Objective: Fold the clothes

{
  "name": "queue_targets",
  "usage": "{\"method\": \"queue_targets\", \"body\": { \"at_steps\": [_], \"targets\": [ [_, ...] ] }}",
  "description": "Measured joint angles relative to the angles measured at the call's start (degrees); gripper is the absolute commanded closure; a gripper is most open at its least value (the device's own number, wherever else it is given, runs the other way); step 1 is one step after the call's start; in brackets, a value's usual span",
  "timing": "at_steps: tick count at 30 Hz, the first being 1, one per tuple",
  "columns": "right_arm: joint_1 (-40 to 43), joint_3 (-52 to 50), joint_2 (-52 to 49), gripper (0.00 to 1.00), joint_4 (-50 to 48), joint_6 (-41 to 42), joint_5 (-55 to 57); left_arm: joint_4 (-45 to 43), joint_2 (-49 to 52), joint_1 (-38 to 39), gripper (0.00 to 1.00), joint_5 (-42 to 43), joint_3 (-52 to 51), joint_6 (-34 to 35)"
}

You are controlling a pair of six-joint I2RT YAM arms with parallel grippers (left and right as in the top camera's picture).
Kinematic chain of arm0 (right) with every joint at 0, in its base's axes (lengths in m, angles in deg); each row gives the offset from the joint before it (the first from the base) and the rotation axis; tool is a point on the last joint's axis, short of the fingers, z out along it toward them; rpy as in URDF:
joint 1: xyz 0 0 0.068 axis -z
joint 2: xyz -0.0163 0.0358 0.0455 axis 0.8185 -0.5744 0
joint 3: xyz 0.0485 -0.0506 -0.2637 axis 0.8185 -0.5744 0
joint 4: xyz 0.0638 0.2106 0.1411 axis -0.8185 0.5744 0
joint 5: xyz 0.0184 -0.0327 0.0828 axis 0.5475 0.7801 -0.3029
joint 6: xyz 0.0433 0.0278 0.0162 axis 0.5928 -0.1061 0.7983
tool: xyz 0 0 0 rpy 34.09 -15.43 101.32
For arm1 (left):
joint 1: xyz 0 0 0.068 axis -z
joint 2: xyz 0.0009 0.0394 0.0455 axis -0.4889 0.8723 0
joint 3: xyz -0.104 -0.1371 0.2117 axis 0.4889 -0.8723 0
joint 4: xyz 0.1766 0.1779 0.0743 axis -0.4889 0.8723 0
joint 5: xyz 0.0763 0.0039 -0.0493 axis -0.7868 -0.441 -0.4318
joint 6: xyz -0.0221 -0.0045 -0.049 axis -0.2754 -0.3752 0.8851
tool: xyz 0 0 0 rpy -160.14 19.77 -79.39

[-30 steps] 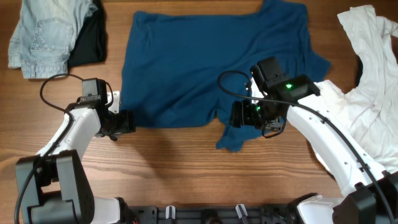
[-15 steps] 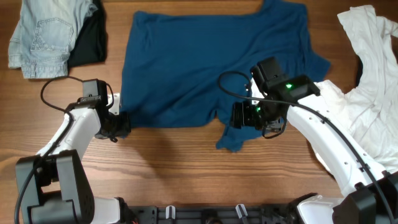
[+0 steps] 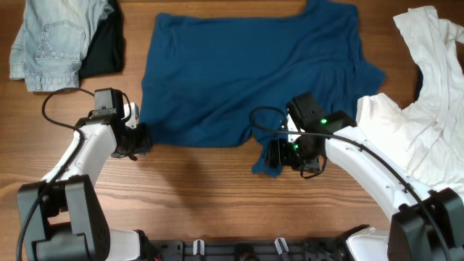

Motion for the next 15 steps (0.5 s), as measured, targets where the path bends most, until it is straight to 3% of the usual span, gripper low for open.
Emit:
{"method": "queue_targets", "body": {
  "at_steps": [8, 15],
  "targets": [
    [0.0, -4.87, -0.94, 0.22, -8.31, 1.73, -0.13, -0.31, 0.0, 0.02, 0.96, 0.0, 0.0, 0.02],
    [0.0, -5.2, -2.03, 0.52, -8.96, 5.92, 0.83, -0.44, 0.0, 0.0, 0.96, 0.0, 0.0, 0.02]
  ]
}}
